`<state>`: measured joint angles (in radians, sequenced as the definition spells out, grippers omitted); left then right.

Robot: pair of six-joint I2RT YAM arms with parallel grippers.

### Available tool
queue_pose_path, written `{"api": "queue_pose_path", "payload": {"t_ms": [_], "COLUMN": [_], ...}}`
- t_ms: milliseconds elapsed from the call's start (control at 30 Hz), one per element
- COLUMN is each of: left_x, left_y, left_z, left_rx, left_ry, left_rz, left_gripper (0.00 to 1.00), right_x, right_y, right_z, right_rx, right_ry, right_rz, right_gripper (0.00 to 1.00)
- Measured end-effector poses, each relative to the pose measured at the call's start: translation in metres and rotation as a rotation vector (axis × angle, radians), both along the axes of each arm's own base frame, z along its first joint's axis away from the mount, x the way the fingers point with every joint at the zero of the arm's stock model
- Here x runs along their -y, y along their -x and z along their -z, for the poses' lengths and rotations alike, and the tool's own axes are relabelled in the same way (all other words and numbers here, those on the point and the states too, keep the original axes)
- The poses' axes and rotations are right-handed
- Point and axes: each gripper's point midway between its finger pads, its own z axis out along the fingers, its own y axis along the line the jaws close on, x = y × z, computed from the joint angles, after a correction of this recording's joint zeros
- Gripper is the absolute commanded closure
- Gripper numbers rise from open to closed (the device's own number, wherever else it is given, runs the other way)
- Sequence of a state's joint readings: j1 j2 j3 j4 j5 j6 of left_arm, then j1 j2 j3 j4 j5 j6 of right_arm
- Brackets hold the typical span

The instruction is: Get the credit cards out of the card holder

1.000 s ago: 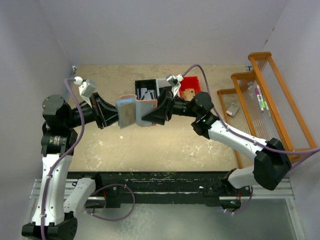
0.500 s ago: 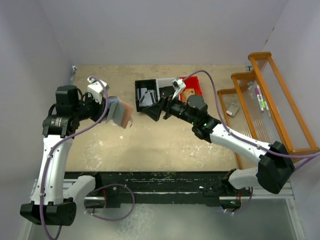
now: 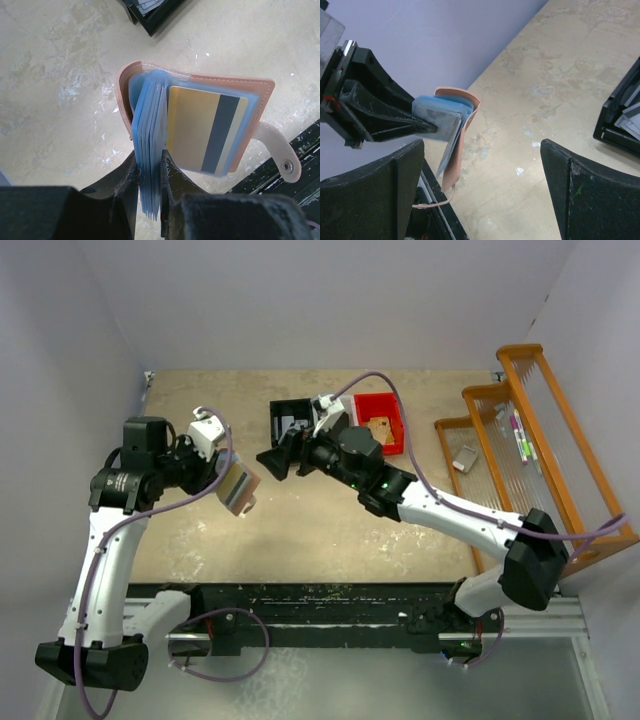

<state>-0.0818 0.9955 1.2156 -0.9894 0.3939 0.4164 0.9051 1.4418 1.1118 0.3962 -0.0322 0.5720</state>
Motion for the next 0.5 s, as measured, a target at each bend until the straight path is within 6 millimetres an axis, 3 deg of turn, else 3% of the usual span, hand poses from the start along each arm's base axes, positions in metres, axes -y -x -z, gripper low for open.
{"api": "queue_pose_path", "payload": {"t_ms": [200, 333, 500], "left_x": [0.007, 0.018, 0.024], "left_y": [0.009, 0.016, 0.02], "left_z": [-0.013, -0.024, -0.028], "left_rx": [0.044, 0.062, 0.062], "left_ry": [0.027, 0.078, 0.112], "left_rz": [0.043, 0.094, 0.114], "left_gripper": [1.0, 1.0, 1.0], "right_x": [-0.024, -0.033, -0.038], "right_y": [0.004, 0.022, 0.039], "right_z": [0.008, 0.016, 0.009], "right_rx": [-0.002, -0.012, -0.013], "right_ry": [0.029, 0.048, 0.037], "right_rz": [-0.035, -0.158, -0.258], "right_gripper": [0.0, 0.0, 0.0]}}
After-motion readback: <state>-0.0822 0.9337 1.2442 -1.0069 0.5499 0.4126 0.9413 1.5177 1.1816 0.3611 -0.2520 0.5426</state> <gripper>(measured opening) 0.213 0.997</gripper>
